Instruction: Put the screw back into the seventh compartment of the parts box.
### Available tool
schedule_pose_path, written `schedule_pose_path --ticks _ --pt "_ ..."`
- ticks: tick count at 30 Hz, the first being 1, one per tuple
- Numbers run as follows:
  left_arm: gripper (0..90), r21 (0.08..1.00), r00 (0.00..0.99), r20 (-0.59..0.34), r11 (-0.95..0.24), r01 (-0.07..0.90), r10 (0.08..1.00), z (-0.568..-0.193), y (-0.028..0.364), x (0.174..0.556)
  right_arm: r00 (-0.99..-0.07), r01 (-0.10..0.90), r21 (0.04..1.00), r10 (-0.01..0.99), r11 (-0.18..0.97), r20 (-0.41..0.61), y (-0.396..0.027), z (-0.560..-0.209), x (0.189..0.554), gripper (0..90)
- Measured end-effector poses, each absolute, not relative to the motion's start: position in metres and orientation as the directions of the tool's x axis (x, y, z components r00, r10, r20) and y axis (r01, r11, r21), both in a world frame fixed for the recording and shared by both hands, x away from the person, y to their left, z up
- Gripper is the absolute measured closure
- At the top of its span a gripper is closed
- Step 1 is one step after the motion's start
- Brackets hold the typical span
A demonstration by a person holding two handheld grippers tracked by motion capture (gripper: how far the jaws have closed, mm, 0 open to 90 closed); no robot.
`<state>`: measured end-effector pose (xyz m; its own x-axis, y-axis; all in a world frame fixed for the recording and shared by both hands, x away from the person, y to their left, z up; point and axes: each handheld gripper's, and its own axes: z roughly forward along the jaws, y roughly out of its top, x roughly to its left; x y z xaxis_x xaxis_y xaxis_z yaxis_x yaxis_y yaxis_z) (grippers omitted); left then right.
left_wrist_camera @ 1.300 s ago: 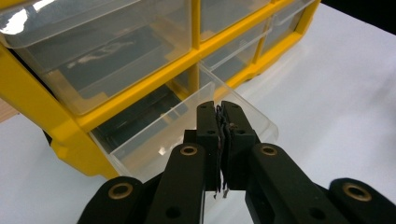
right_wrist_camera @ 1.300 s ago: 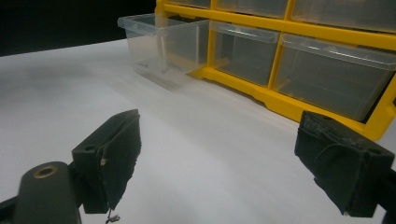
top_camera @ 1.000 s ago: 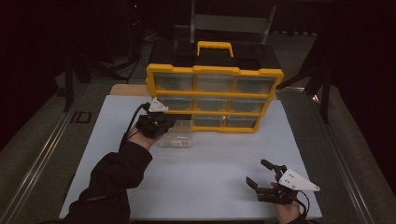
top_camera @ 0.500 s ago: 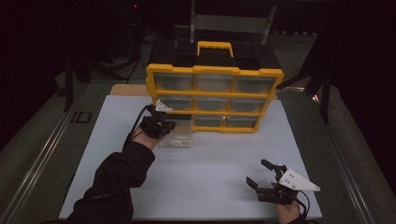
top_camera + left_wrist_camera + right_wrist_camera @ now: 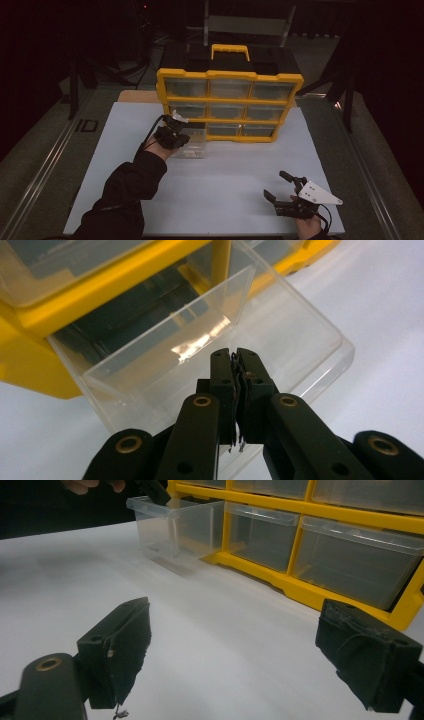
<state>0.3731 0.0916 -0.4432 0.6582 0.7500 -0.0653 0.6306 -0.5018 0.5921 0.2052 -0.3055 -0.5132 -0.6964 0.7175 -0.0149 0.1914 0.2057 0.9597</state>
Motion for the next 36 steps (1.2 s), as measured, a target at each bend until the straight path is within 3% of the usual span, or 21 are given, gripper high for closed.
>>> schedule_pose_path --ticks 6,10,17,21,28,36 --pt "86.3 0.572 0.658 -0.074 -0.508 0.644 0.750 -0.446 0.091 0.377 -0.697 0.192 0.959 0.717 0.206 -0.015 -0.305 -0.513 0.205 14.2" --pt "77.6 0.574 0.649 -0.060 -0.506 0.644 0.758 -0.446 0.090 0.378 -0.696 0.192 0.960 0.717 0.206 -0.015 -0.306 -0.513 0.205 14.2" --pt "70.8 0.599 0.644 -0.039 -0.498 0.627 0.764 -0.439 0.091 0.373 -0.696 0.192 0.960 0.718 0.205 -0.014 -0.306 -0.513 0.205 14.2" --pt "58.6 0.610 0.649 -0.029 -0.501 0.613 0.760 -0.436 0.093 0.368 -0.696 0.191 0.960 0.718 0.207 -0.016 -0.306 -0.513 0.205 14.2" --pt "46.7 0.642 0.651 -0.001 -0.499 0.583 0.759 -0.423 0.100 0.361 -0.696 0.193 0.960 0.718 0.204 -0.013 -0.306 -0.514 0.206 14.2" --pt "21.8 0.682 0.670 -0.052 -0.464 0.566 0.741 -0.409 0.110 0.344 -0.698 0.196 0.959 0.716 0.204 -0.010 -0.305 -0.515 0.206 14.2"
